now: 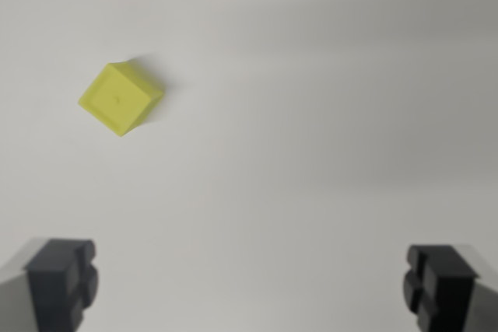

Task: Pick yellow cube

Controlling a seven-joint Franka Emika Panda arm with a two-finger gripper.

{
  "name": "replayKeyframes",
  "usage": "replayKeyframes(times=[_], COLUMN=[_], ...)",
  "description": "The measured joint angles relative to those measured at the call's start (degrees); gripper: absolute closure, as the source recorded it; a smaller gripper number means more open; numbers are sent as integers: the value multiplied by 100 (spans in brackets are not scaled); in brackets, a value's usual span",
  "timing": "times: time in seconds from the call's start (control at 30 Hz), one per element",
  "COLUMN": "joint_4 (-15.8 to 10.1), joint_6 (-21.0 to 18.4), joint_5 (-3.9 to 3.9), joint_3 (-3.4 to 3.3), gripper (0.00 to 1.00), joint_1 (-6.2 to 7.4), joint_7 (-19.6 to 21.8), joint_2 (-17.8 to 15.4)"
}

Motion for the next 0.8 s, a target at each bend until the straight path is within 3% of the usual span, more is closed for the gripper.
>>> replayKeyframes(times=[0.23, 0.8], joint_4=[-3, -301], joint_6=[13, 520], joint_5=[0, 6], joint_3=[2, 3], gripper=[0, 0], joint_1=[15, 227], joint_7=[-53, -554], joint_2=[17, 258])
